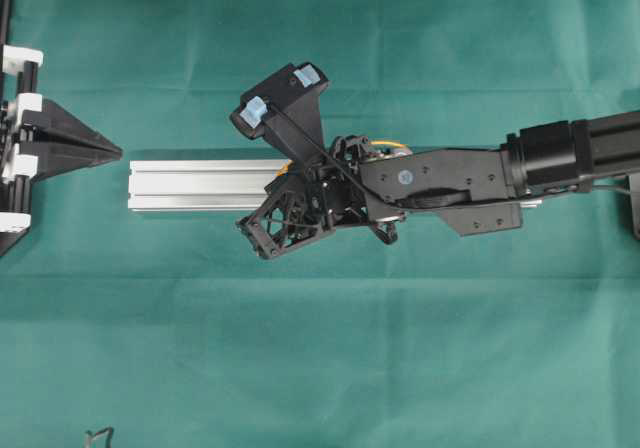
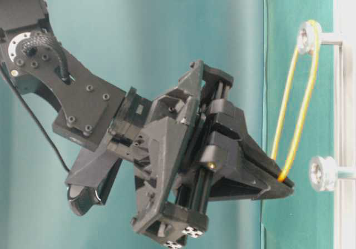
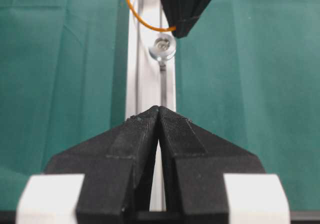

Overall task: Hook the rubber onto the shaft.
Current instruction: 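Pull the band further left toward the left metal knob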

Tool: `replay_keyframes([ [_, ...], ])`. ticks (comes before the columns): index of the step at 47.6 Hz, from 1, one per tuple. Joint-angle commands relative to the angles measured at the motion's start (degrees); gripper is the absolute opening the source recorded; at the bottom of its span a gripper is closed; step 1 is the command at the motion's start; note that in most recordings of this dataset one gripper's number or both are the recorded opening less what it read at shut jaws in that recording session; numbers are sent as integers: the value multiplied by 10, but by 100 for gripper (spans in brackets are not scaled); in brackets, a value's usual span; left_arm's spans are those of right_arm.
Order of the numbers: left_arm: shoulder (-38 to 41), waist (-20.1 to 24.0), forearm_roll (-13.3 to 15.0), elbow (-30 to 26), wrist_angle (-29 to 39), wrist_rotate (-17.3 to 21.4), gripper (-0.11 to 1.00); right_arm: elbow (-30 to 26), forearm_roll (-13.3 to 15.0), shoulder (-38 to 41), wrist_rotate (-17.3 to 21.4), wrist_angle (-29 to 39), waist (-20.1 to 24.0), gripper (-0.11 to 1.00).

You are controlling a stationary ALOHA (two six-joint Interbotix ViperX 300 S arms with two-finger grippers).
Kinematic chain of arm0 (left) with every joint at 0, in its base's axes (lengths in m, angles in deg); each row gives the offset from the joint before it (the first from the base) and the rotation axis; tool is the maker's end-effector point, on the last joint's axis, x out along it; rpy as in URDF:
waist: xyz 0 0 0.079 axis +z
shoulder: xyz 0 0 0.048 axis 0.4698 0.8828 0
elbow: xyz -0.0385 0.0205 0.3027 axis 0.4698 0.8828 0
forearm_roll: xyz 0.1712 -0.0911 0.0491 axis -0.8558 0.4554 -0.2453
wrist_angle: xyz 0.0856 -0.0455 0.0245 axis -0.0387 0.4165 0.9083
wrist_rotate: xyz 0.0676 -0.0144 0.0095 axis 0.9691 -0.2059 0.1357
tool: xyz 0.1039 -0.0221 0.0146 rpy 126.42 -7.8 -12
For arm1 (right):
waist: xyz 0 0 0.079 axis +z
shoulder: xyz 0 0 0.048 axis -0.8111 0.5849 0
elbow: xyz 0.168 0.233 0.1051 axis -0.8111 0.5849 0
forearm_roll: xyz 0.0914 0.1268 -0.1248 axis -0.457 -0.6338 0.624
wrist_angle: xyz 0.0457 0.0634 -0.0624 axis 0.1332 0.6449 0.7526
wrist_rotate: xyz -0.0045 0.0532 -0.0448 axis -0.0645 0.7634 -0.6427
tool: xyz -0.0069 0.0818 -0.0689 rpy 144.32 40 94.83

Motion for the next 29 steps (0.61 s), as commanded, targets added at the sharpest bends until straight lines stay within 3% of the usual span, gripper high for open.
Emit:
replay_keyframes([
  [1,4,1,0,-19,-3,0,0,-17,4,-10,0,-11,0,6],
  [29,4,1,0,-18,-3,0,0,-17,4,12,0,-49,-9,6],
])
